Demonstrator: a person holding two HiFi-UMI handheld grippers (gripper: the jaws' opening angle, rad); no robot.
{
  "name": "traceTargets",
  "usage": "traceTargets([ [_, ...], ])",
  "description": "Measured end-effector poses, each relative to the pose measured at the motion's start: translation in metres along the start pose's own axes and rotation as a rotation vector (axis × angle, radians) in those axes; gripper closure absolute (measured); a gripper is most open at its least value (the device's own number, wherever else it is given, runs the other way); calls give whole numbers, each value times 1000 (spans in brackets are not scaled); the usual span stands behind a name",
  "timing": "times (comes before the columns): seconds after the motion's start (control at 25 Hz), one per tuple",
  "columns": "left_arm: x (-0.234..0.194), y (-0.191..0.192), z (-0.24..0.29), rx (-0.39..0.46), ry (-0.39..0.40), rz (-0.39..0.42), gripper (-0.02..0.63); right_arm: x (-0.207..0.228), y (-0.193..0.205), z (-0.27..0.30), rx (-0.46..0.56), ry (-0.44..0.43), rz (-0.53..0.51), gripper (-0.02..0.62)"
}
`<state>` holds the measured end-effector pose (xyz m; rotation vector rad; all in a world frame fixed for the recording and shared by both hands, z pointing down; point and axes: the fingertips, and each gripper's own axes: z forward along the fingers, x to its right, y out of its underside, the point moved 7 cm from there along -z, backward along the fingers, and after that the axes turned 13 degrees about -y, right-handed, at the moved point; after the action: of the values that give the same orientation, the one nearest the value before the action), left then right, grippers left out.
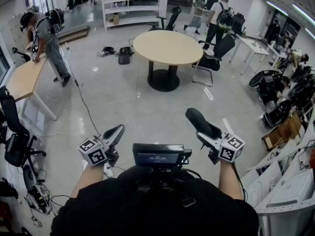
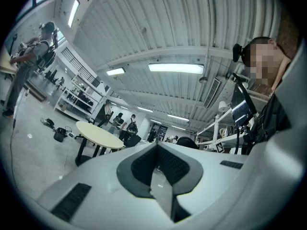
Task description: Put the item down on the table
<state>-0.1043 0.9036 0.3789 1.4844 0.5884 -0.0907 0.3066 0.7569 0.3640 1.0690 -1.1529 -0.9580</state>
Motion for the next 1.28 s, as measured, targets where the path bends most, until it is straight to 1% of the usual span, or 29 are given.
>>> traceTargets([
  [0.2, -1, 1, -2, 9, 7, -8, 604, -2, -4, 8, -9, -10, -2, 285],
  [0.32, -6, 0, -9, 17, 2, -11, 604, -5, -6, 17, -11, -31, 3, 284],
  [0.48, -18, -6, -23, 31, -14, -18, 604, -14, -15, 35, -7, -50, 10, 284],
  [0.64, -29, -16, -36, 58, -28, -16, 604, -18, -28, 48, -7, -61, -21, 285],
  [0.84, -52, -20, -51, 77, -57, -22, 604, -22, -42, 75, 1, -67, -7, 285],
  [1.0, -64, -17, -53, 82, -90, -38, 604, -12, -43, 88, -4, -77, 4, 285],
  [1.28, -59, -21, -22, 74, -126, -15, 604, 32, -53, 87, 61, -112, 61, 285],
])
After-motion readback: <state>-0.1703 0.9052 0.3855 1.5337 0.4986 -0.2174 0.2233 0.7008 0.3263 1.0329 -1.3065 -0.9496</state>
